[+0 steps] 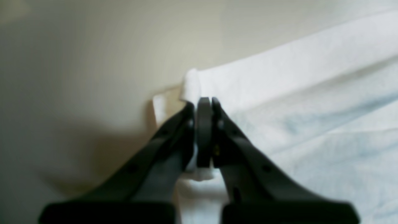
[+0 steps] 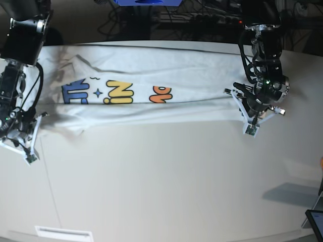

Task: Fold the T-shirt properly
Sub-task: 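Lower the folded edge onto the shirt and open the left gripper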

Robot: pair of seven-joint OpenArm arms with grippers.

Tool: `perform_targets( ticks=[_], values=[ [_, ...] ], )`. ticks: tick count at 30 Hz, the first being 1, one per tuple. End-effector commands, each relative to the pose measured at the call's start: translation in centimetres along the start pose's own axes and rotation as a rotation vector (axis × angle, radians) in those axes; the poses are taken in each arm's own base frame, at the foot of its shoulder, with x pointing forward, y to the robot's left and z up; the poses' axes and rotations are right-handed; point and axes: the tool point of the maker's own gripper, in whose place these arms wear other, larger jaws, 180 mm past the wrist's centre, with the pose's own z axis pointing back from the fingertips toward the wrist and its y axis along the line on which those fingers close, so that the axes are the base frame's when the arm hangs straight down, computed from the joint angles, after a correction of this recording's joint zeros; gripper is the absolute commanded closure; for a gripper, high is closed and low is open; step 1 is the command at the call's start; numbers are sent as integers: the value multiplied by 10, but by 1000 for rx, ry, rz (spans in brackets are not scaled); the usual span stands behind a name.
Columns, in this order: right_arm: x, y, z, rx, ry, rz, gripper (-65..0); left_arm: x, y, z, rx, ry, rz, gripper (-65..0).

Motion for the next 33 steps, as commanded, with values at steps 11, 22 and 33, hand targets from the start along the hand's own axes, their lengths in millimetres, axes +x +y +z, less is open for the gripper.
perform_targets(
  ticks=[11,22,33],
  values=[
    [-4,8,24,-51,-22,19,-1,-3,1,18,27,-22,-46,0],
    [-20,16,47,-89,-52,-18,-1,-11,11,26,54,-8,-92,0],
    [-45,31,46,-65,-5,-3,-1,-15,11,34,61,-10,-120,0]
  ],
)
